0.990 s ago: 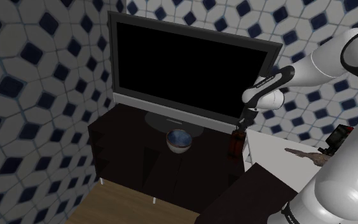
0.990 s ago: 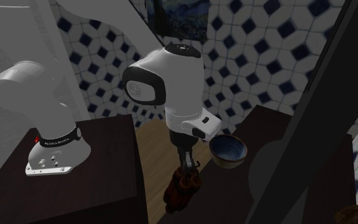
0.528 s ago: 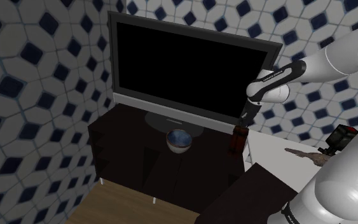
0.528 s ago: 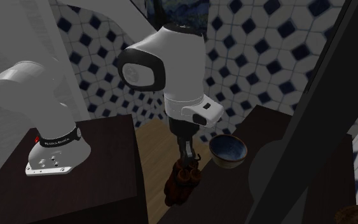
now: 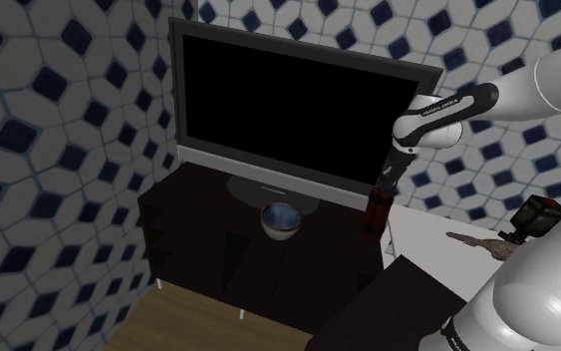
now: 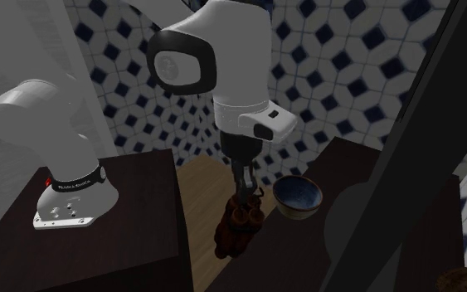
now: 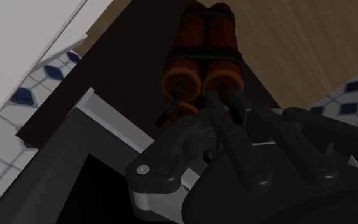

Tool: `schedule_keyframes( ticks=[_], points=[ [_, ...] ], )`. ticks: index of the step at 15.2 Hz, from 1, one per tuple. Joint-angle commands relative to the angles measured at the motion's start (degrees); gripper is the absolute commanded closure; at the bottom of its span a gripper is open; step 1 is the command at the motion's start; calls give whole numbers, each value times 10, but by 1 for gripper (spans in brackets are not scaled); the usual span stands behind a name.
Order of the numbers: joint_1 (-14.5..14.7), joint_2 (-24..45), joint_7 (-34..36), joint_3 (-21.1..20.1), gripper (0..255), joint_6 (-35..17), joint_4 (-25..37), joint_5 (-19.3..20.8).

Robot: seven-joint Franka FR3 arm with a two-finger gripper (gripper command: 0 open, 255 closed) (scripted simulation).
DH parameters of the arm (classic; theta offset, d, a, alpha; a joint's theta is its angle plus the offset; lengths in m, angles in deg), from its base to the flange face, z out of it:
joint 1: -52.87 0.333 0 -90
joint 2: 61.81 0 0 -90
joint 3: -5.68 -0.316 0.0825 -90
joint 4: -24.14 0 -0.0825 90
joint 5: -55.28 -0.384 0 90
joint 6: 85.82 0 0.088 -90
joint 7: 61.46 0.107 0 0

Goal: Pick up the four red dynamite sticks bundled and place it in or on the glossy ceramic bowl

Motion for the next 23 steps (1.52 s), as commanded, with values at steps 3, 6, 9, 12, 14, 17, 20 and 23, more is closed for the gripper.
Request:
schedule_keyframes(
  ticks=[3,6,9,12,14,17,20,23],
  points=[
    [13,-1,27,-16,255,27,26,-2],
    [32,18,57,-37,255,46,61,-15],
    [51,41,86,-56,255,66,102,-27],
    [68,69,112,-73,255,88,149,-40],
    [78,89,128,-83,255,103,183,-48],
    [92,123,151,-97,255,129,240,-59],
    [104,161,173,-109,255,157,304,-70],
    [113,203,193,-120,255,188,376,-80]
  ],
)
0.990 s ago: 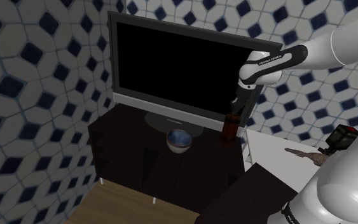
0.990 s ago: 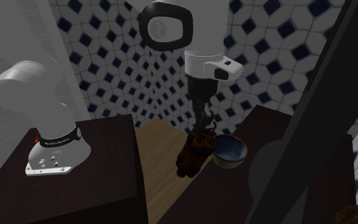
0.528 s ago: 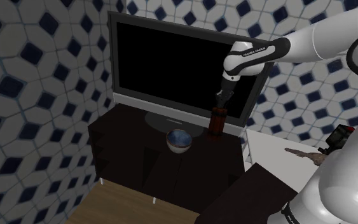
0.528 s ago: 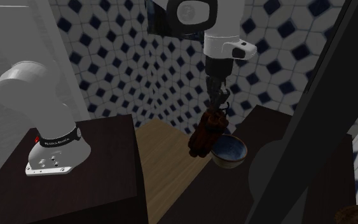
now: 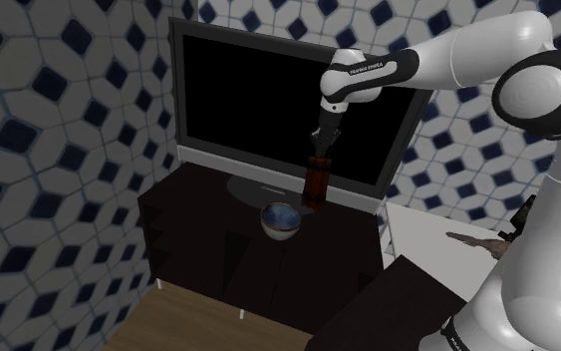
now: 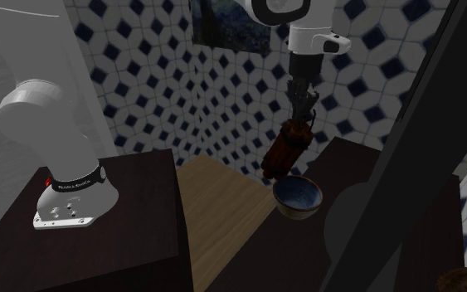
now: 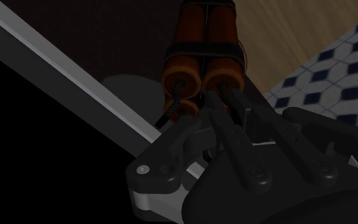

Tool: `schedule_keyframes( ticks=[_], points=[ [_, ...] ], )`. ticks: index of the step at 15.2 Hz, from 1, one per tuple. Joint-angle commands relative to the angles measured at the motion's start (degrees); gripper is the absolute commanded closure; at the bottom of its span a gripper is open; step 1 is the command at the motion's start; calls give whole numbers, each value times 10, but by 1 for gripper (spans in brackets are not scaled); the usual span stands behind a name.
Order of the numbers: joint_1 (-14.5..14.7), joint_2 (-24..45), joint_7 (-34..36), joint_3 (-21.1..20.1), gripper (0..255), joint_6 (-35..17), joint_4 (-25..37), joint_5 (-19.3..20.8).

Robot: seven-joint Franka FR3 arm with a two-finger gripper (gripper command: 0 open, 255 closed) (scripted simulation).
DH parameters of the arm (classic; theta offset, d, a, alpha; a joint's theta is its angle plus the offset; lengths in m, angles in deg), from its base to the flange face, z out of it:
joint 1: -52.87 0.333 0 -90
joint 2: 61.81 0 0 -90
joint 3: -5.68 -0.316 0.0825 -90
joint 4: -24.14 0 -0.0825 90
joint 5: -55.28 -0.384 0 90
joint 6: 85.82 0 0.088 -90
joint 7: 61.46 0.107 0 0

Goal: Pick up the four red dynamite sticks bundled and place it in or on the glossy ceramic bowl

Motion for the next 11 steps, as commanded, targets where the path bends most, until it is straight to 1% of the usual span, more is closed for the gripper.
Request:
schedule_keyframes(
  ticks=[1,4,5,11],
  points=[
    [7,28,16,-7,255,26,54,-6],
    [14,77,35,-17,255,64,139,-15],
    [14,87,39,-19,255,71,156,-17],
    [15,96,37,-21,255,29,123,-20]
  ],
)
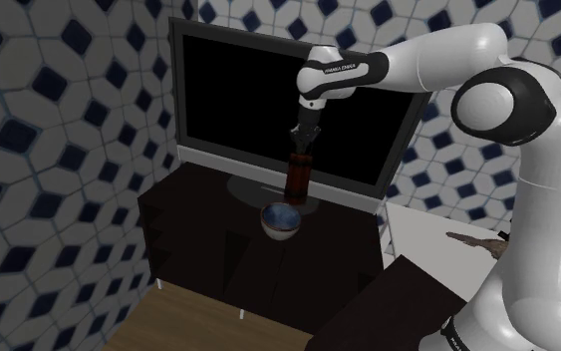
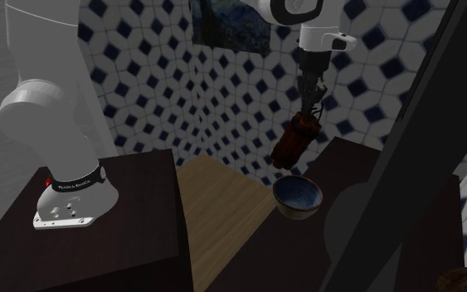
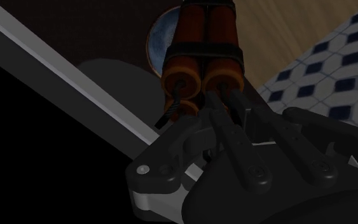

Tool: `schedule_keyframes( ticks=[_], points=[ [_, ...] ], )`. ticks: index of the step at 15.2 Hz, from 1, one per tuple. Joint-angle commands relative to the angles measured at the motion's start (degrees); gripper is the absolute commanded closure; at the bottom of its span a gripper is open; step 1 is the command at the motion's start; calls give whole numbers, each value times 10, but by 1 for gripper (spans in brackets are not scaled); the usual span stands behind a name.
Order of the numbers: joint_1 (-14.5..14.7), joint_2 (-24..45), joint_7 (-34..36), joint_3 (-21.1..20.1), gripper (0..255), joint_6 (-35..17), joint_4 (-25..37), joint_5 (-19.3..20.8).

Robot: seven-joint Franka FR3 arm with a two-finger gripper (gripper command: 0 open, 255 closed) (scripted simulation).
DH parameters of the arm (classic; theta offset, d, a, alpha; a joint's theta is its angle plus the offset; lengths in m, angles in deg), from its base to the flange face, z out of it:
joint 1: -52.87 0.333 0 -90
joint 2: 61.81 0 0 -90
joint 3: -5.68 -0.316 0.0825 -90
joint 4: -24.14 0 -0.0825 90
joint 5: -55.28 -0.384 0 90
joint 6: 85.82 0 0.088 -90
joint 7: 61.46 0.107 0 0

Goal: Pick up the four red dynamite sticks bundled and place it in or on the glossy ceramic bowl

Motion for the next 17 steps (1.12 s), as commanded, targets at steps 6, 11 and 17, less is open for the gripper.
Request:
schedule_keyframes(
  ticks=[6,11,17],
  points=[
    [-1,16,-3,-3,255,-48,-31,-6],
    [-2,30,-6,-5,255,-80,-50,-10],
    [-3,50,-9,-8,255,-118,-69,-17]
  ],
)
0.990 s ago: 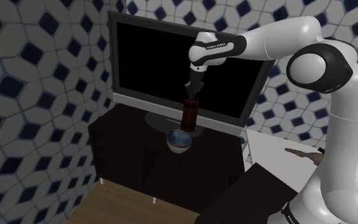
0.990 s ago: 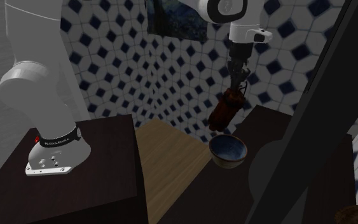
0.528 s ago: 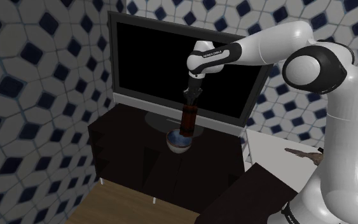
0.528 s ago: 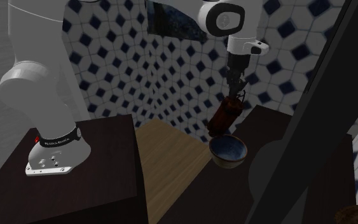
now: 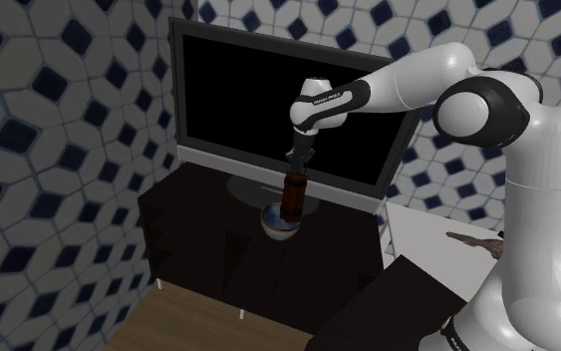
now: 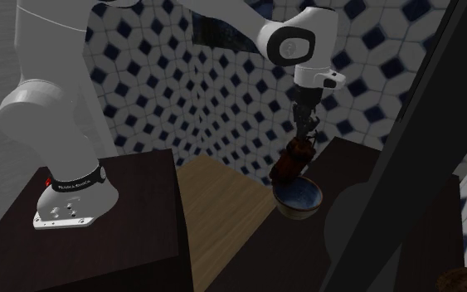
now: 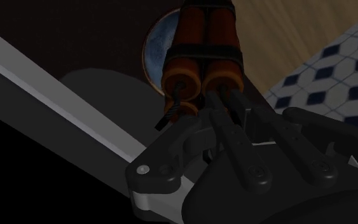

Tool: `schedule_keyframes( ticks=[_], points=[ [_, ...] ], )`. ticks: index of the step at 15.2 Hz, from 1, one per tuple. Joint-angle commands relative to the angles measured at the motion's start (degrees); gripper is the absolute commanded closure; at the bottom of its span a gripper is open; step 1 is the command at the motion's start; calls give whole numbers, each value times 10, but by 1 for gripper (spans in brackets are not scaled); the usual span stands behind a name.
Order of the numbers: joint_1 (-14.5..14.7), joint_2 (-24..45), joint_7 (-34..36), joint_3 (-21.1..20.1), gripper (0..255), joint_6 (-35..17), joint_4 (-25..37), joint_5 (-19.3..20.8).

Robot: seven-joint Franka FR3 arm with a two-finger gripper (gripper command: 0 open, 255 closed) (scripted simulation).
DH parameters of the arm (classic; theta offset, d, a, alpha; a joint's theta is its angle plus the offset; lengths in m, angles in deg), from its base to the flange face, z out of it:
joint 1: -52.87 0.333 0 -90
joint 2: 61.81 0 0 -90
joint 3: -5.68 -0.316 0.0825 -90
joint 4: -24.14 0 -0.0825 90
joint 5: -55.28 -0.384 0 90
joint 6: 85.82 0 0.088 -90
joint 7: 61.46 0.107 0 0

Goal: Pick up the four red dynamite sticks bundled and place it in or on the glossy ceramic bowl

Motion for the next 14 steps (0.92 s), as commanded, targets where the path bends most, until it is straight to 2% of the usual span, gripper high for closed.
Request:
schedule_keyframes(
  ticks=[1,7,14],
  points=[
    [-1,6,-1,-1,255,-13,-6,-2],
    [-4,32,-6,-6,255,-51,-19,-10],
    [-4,32,-6,-6,255,-51,-19,-10]
  ],
)
